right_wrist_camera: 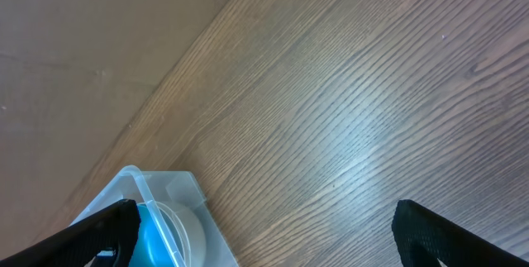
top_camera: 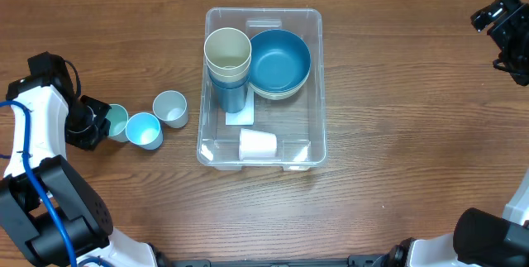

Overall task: Pack container
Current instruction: 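Return the left gripper to the pale green cup and grasp it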

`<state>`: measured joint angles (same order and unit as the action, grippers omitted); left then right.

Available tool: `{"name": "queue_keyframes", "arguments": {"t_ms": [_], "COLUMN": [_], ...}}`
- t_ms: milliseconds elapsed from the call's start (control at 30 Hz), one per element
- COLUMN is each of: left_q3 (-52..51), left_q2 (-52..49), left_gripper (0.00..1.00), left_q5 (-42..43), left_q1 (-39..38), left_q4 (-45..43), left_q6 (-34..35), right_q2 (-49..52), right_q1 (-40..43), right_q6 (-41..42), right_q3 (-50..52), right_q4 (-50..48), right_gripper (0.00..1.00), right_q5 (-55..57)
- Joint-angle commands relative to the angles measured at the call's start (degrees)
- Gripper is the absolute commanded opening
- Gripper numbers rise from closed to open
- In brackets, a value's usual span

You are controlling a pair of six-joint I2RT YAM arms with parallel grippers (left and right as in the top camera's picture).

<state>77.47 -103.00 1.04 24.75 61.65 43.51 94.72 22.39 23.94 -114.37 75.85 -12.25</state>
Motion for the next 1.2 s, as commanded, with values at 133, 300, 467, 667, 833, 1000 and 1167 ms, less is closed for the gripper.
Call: {"name": "queue_keyframes", "arguments": {"t_ms": [133, 300, 467, 667, 833, 1000, 1167], "left_q3": [0.02, 0.0, -0.26, -0.28, -0.22, 4.66, 16.87], "left_q2": [-0.39, -0.46, -1.75, -2.36, -2.34, -1.99, -0.79], "left_gripper": [0.23, 0.26, 0.26, 0.18, 0.04, 0.04, 0.04], "left_q5": [-2.6, -4.04, -4.48, -4.5, -4.46, -5.11, -5.51], "left_q1": [-0.13, -0.13, -0.13, -0.13, -0.13, -0.02, -0.09], "left_q4": [-0.11, -0.85, -1.86, -3.52, -4.7, -0.98, 11.15], "left_q6": [0.22, 0.24, 0.22, 0.11, -0.24, -2.08, -3.26], "right_q2": [-0.37, -0.37, -0.37, -0.37, -0.37, -0.37, -0.37], "right_q1": [-0.09, -0.09, -0.09, -0.09, -0.09, -0.09, -0.09], "right_q6": [0.11, 0.11, 0.11, 0.11, 0.11, 0.11, 0.11], "right_q3": [-0.35, -0.35, -0.35, -0.35, -0.35, -0.35, -0.35], "right_q4": [-0.31, -0.28, -0.28, -0.28, -0.28, -0.28, -0.31], "right_gripper": [1.0, 1.0, 1.0, 1.0, 1.0, 1.0, 1.0], "right_q5": [-0.28, -0.31, -0.28, -0.28, -0.28, -0.28, -0.28]}}
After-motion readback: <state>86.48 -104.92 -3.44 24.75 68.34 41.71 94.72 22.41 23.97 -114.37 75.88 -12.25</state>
